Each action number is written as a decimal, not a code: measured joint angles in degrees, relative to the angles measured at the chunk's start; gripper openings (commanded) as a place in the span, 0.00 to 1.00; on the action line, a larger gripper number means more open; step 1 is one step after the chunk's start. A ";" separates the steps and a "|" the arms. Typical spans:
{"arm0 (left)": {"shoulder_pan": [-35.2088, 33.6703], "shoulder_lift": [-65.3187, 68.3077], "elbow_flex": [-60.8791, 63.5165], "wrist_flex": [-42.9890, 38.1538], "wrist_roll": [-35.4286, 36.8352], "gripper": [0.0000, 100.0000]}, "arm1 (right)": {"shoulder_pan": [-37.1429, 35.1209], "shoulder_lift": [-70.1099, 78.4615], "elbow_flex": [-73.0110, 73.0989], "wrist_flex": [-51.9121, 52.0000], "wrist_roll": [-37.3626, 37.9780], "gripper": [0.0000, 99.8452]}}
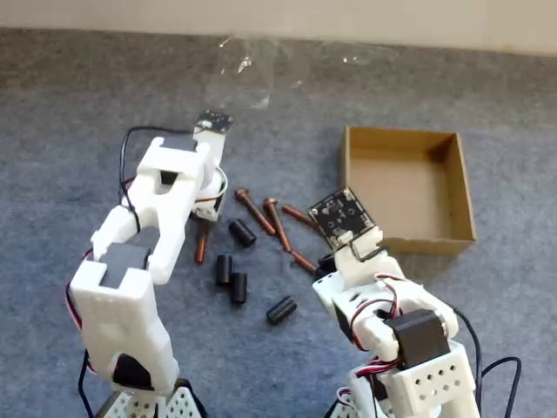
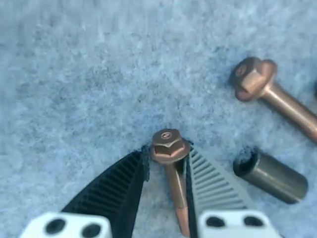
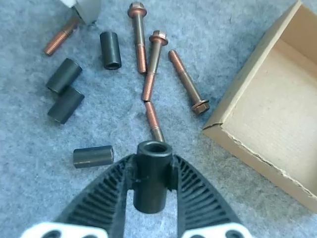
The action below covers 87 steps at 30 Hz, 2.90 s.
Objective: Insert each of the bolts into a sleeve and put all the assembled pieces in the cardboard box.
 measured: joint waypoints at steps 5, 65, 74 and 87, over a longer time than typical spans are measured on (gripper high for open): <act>0.00 3.69 -3.60 0.97 0.00 0.10 | 0.00 0.00 0.00 0.00 0.00 0.00; 2.90 -64.26 28.84 4.57 -5.63 0.01 | -11.08 -0.09 31.74 -52.31 0.00 0.00; 6.86 -78.07 39.12 -3.87 -0.79 0.01 | -11.08 -0.09 41.32 -70.86 -0.26 0.00; 7.38 -88.00 45.89 -12.48 10.46 0.01 | -8.62 -0.18 41.49 -78.68 -11.16 0.00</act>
